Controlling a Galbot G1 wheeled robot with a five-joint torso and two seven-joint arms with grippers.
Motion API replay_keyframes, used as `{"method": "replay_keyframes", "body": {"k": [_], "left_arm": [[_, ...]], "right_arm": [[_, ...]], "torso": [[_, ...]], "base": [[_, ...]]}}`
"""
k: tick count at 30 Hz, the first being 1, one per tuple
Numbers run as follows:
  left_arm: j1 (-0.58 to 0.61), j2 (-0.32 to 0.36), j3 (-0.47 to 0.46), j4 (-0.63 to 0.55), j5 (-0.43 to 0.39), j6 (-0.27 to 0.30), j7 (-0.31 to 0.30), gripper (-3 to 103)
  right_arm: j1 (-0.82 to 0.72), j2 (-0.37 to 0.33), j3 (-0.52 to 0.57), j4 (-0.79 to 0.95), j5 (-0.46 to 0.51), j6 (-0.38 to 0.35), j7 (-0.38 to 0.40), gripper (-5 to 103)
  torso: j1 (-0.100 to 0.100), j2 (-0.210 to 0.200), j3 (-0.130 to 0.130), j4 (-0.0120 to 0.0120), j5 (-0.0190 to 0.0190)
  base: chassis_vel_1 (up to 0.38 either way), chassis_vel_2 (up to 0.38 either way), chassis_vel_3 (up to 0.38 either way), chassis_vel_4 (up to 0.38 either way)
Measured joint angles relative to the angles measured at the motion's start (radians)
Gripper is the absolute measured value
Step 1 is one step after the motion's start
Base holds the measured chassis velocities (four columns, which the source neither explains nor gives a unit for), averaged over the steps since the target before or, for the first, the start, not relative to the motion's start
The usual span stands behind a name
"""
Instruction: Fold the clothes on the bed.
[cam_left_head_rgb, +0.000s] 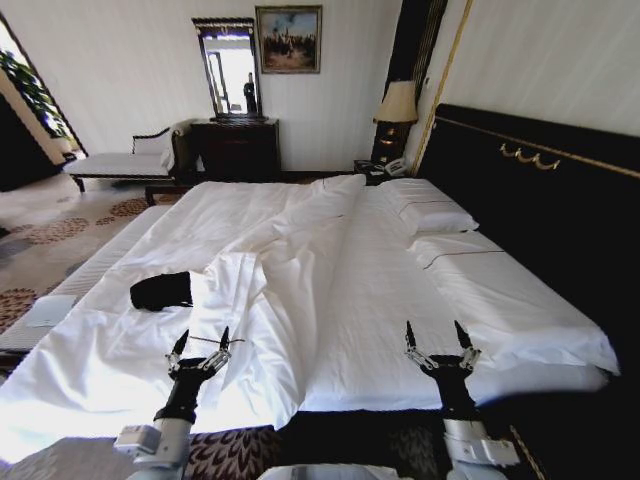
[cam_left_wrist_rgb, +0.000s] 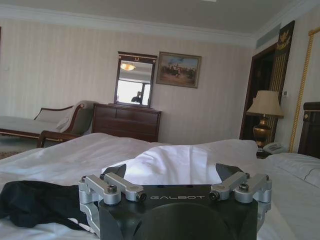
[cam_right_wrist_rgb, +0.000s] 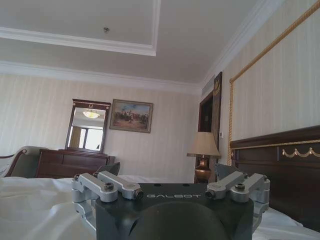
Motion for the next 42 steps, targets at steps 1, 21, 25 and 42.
{"method": "replay_keyframes", "body": {"k": [1,21,25,42], "left_arm": [[-0.001,0.000,-0.005,0.002,-0.003,0.000,0.000,100],[-0.042,0.022,-0.286,0.099,-0.138,0.005,-0.026,100],[-0.027,0.025,-0.310,0.108,-0.140,0.005,-0.028,100],[0.038,-0.002,-0.240,-0.030,-0.082,0.005,-0.043,100]], "right_arm": [[0.001,-0.001,-0.001,0.000,0.002,0.001,0.000,100],[0.181,-0.227,-0.226,0.000,0.578,-0.203,0.126,100],[0.300,-0.284,-0.307,-0.016,0.774,-0.258,0.162,100],[0.910,-0.385,-0.706,-0.208,1.283,-0.506,0.413,100]], "torso": [[0.000,0.000,0.000,0.0000,-0.0001],[0.000,0.000,0.000,0.0000,-0.0007],[0.000,0.000,0.000,0.0005,-0.0004],[0.000,0.000,0.000,0.0002,-0.0003]], "base": [[0.213,0.206,-0.223,-0.240],[0.028,0.029,-0.030,-0.034],[0.000,0.000,0.000,0.000],[0.000,0.000,0.000,0.000]]}}
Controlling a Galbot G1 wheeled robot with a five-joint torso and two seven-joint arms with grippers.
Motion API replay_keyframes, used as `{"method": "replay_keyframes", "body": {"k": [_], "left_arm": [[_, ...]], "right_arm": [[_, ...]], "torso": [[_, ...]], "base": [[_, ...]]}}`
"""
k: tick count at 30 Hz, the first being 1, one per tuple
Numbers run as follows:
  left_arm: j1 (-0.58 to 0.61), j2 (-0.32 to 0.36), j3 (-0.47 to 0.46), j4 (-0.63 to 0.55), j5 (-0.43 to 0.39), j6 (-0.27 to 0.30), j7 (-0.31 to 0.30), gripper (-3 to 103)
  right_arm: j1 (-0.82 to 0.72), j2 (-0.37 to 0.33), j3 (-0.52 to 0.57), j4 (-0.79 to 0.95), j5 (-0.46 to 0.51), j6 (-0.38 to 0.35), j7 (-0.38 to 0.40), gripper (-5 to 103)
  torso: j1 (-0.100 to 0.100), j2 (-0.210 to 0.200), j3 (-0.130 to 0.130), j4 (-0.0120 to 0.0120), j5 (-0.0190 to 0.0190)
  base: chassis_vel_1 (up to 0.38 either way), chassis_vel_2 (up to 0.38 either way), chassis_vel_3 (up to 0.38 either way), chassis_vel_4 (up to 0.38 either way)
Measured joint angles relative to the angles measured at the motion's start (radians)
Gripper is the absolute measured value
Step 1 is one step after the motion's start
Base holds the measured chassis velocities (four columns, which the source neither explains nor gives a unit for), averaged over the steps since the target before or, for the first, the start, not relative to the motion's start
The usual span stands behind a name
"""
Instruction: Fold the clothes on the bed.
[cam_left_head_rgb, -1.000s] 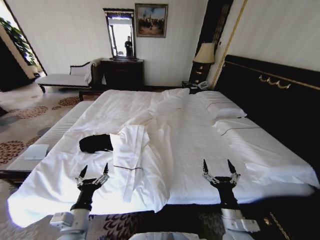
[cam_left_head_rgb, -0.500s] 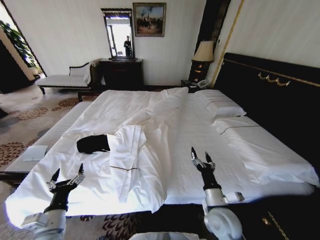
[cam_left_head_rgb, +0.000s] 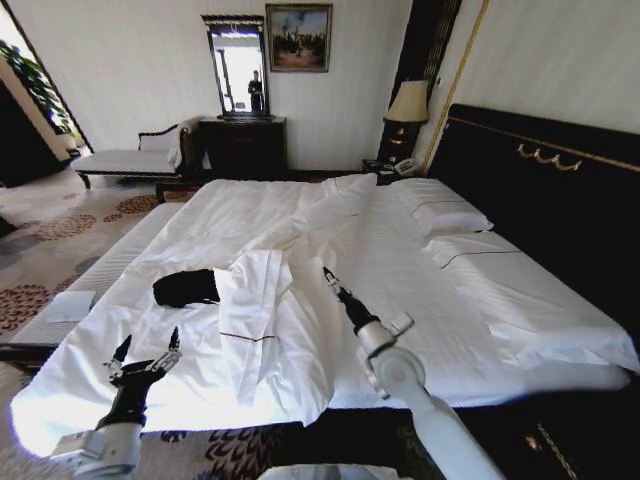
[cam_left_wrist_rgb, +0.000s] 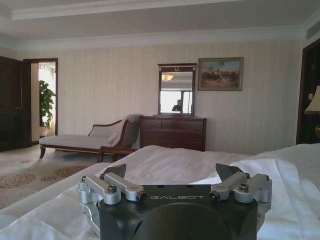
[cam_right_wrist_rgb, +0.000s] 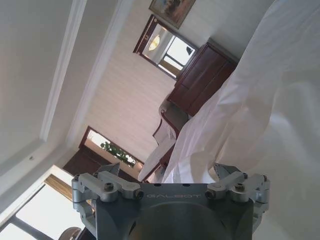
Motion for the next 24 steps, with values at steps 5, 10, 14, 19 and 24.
{"method": "replay_keyframes", "body": {"k": [5,10,14,19,24], "left_arm": [[0.008,0.006,-0.019,-0.012,-0.006,0.005,-0.007,100],[-0.003,0.000,-0.001,0.004,0.004,0.005,-0.010,100],[-0.016,-0.003,0.005,0.025,0.010,0.005,-0.011,100],[-0.026,-0.013,0.010,0.055,0.021,0.002,-0.011,100],[-0.027,-0.028,0.016,0.077,0.032,-0.009,-0.013,100]], "right_arm": [[0.213,0.036,-0.138,-0.179,-0.002,-0.016,0.036,100],[0.351,0.077,-0.212,-0.334,-0.005,-0.024,0.045,100],[0.400,0.101,-0.238,-0.420,-0.005,-0.027,0.043,100],[0.439,0.122,-0.277,-0.487,-0.004,-0.033,0.023,100],[0.477,0.141,-0.311,-0.530,-0.007,-0.033,0.003,100]], "torso": [[0.000,0.000,0.000,-0.0002,-0.0001],[0.000,0.000,0.000,0.0000,-0.0002],[0.000,0.000,0.000,-0.0003,0.0000],[0.000,0.000,0.000,-0.0003,0.0000],[0.000,0.000,0.000,-0.0003,-0.0001]], "base": [[0.000,0.000,0.000,0.000],[0.000,0.000,0.000,0.000],[0.000,0.000,0.000,0.000],[0.000,0.000,0.000,0.000],[0.000,0.000,0.000,0.000]]}}
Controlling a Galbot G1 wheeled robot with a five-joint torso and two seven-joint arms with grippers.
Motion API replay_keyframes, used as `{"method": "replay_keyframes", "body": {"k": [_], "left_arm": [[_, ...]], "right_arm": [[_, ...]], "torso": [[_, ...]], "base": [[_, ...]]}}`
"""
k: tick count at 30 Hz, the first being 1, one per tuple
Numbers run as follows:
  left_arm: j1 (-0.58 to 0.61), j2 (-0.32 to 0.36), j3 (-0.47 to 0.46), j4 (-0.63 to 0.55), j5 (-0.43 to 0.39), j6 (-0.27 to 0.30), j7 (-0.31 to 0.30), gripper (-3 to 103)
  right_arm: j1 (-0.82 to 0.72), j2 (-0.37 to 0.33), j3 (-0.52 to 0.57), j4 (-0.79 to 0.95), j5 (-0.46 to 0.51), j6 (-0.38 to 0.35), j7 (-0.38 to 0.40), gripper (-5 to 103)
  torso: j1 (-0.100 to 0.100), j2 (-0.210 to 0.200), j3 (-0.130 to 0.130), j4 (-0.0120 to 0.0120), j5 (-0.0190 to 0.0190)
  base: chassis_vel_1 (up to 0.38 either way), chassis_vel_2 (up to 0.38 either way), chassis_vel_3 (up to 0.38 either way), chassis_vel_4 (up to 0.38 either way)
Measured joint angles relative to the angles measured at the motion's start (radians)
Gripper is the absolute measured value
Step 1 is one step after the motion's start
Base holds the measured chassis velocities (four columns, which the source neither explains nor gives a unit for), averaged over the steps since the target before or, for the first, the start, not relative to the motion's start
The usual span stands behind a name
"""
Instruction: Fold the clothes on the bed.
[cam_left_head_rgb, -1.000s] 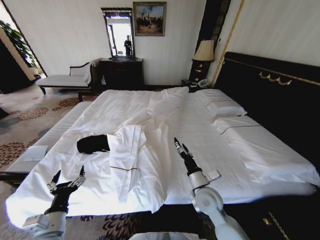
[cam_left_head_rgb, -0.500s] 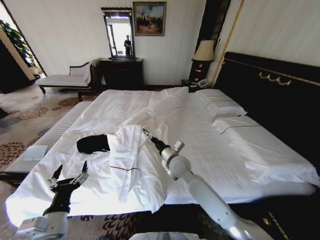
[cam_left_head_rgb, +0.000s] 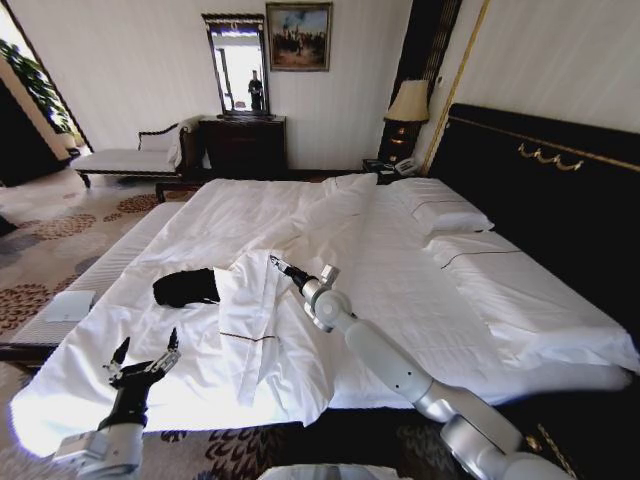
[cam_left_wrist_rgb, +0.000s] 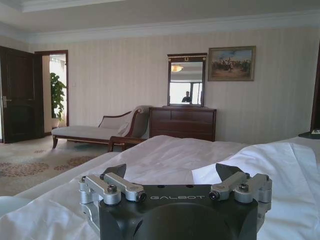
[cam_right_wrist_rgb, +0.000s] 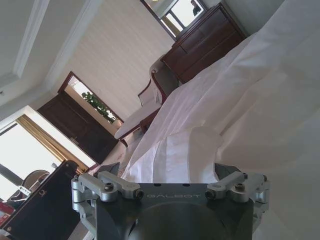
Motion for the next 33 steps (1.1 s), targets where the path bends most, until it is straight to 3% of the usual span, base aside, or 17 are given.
{"method": "replay_keyframes", "body": {"k": [17,33], "left_arm": [[0.007,-0.014,-0.011,0.012,0.005,-0.011,-0.013,100],[-0.008,-0.015,-0.004,0.042,0.010,-0.014,-0.016,100]], "right_arm": [[0.135,0.082,-0.130,-0.172,-0.033,-0.017,-0.027,100],[0.191,0.155,-0.178,-0.329,-0.036,-0.028,-0.080,100]], "torso": [[0.000,0.000,0.000,0.0001,0.0001],[0.000,0.000,0.000,0.0002,0.0001]], "base": [[0.000,0.000,0.000,0.000],[0.000,0.000,0.000,0.000]]}}
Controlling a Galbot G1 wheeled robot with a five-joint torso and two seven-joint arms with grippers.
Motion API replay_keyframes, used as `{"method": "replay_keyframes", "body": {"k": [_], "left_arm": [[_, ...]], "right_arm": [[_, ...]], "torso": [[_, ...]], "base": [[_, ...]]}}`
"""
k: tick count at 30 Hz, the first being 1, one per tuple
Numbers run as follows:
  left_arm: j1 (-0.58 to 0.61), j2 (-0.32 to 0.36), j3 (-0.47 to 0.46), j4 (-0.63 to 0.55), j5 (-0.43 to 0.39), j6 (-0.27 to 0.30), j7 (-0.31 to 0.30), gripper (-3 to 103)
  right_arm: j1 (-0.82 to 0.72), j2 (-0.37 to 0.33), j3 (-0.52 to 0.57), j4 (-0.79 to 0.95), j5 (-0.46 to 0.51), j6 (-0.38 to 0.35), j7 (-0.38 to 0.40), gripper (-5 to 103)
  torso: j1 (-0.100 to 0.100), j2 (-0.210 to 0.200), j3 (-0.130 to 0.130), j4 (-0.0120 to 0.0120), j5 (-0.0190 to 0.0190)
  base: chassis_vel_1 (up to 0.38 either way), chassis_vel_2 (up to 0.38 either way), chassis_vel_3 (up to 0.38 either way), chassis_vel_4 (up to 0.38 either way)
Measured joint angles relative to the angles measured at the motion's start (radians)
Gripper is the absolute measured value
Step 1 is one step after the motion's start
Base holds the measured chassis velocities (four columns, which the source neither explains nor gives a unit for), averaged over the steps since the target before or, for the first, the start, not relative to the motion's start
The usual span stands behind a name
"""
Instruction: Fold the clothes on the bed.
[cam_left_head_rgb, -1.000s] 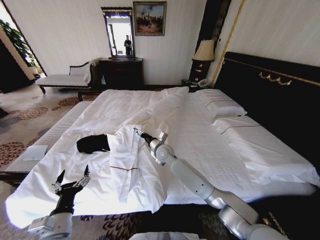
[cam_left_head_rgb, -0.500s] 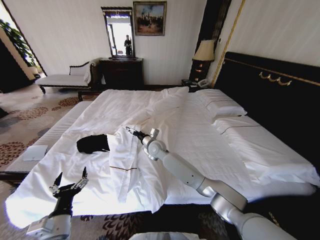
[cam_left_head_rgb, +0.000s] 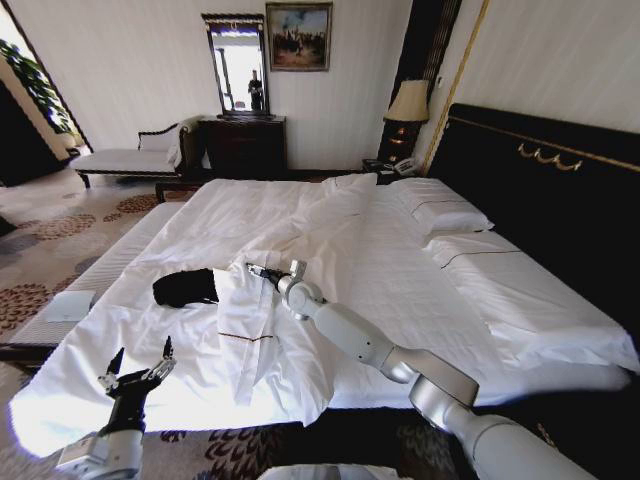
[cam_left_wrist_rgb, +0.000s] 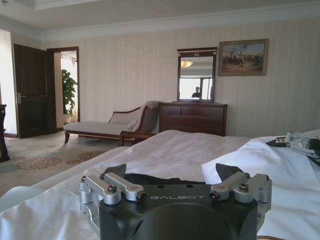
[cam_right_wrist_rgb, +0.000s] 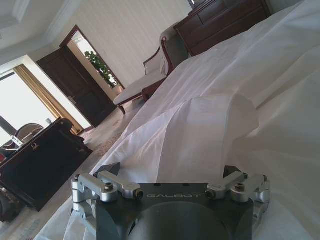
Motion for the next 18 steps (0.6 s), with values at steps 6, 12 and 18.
{"method": "replay_keyframes", "body": {"k": [6,12,18], "left_arm": [[-0.006,0.002,0.001,0.009,0.001,0.002,0.000,100],[-0.006,0.004,0.002,0.015,0.000,0.002,-0.001,100],[-0.006,0.008,-0.004,0.016,-0.002,0.001,-0.002,100]], "right_arm": [[0.012,0.002,-0.031,-0.016,-0.002,0.008,-0.031,95],[0.012,-0.006,-0.038,-0.017,0.000,0.016,-0.051,79],[0.012,-0.013,-0.040,-0.016,-0.003,0.031,-0.062,57]], "torso": [[0.000,0.000,0.000,0.0000,0.0000],[0.000,0.000,0.000,-0.0002,0.0001],[0.000,0.000,0.000,-0.0001,0.0001]], "base": [[0.000,0.000,0.000,0.000],[0.000,0.000,0.000,0.000],[0.000,0.000,0.000,0.000]]}}
